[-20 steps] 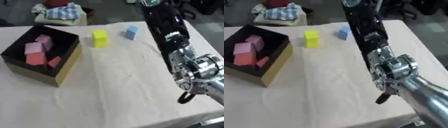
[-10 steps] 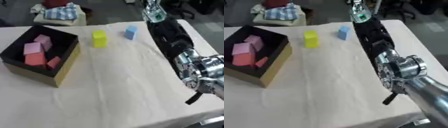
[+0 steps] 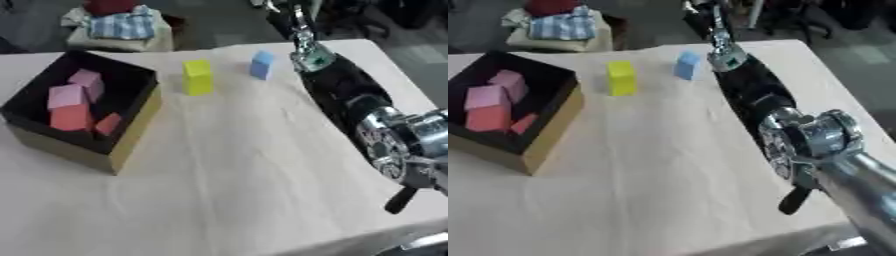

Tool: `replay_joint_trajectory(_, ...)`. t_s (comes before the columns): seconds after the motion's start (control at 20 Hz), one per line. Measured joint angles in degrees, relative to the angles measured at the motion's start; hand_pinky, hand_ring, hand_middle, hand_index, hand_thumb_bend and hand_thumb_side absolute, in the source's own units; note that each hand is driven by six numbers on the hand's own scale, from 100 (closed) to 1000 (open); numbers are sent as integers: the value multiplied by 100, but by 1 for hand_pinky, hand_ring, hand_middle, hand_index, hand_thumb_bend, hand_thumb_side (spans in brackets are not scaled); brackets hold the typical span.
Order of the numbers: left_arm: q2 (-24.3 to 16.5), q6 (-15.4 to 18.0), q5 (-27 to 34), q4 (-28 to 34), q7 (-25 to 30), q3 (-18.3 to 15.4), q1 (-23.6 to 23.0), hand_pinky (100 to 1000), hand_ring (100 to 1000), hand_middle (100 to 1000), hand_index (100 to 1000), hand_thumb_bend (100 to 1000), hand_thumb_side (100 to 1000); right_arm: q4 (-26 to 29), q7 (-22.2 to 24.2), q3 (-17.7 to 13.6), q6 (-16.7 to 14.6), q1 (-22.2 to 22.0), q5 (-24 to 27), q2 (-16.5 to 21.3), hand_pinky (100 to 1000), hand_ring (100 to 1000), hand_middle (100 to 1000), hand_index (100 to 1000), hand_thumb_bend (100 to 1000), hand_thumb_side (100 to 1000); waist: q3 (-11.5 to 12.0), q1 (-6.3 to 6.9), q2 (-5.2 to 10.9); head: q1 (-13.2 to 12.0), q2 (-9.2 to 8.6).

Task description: Pick up objects on the table and place them in the box.

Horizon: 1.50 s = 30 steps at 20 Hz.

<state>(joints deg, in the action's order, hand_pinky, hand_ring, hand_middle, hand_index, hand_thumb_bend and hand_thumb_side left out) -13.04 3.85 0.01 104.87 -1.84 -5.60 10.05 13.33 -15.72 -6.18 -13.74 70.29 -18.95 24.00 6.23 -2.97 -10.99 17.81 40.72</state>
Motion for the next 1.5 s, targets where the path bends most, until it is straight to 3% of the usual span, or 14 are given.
replay_joint_trajectory(0.35,0,0,-3,0,0,-2,-2,846,699,680,878,100,693,-126,-50,75,445,-50,-859,5,804,796,852,957,100,578,3,0,0,4,0)
replay_joint_trajectory(0.65,0,3,-3,0,-3,-24,-11,846,698,678,878,100,695,-84,37,52,647,-73,-1593,5,817,815,868,964,100,572,15,0,-40,22,2)
replay_joint_trajectory(1.0,0,12,-3,0,-13,-34,-13,846,696,674,878,100,696,66,215,-23,729,-75,-2232,5,836,842,891,980,100,599,47,0,-107,39,2)
replay_joint_trajectory(1.5,0,23,-2,-2,-24,-36,-12,847,694,670,878,100,697,161,684,-105,749,-135,-2867,5,869,881,909,984,169,614,86,3,-203,57,8)
